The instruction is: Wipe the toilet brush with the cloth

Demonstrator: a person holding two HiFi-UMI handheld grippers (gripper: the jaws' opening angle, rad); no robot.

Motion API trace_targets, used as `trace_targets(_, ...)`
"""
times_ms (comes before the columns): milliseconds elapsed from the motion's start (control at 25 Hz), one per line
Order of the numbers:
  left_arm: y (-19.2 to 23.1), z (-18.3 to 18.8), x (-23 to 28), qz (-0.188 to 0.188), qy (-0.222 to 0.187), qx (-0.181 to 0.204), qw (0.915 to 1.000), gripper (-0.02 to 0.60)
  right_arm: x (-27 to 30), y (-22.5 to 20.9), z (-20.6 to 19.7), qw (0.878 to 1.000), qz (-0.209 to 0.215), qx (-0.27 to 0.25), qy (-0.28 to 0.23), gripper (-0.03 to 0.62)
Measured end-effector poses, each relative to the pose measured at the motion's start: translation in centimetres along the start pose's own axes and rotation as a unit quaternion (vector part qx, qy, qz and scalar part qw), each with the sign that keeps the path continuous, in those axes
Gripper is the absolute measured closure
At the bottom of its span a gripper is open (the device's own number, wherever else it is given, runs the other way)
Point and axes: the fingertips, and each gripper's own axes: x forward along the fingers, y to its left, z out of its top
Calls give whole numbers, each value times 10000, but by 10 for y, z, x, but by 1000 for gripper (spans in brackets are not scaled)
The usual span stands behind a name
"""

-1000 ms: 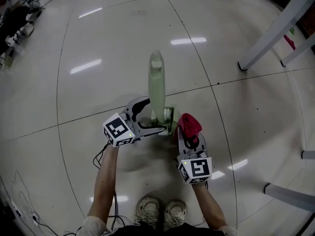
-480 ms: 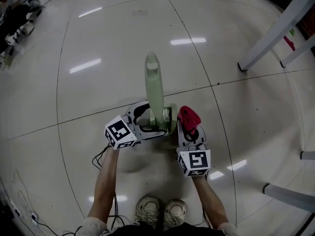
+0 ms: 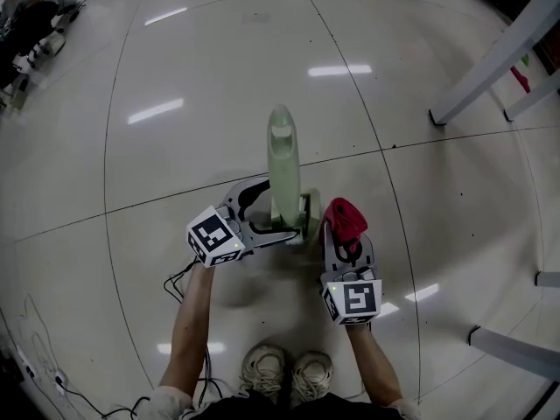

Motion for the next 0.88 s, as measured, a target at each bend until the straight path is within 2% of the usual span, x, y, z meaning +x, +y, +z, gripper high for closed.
trace_targets(120,5,4,6,-16,10,48,10000,120,1,9,-3,10000,63,-20,47,563)
trace_targets(280,-3,2,15,-187,92,36,9998,121,5,8,-3,9998,-65,-135,114,563)
trace_targets(560,-8,-2,-1,-71,119,7,9999,121,26,-2,2,9991,-184,-348,138,563)
trace_targets(680,-15,-4,-10,22,97,-49,9999,120,44,-7,6,9984,-17,-553,80,563)
trace_targets(880,-45,-9,-23,96,60,-195,9997,120,72,-2,16,9937,624,-922,-148,563)
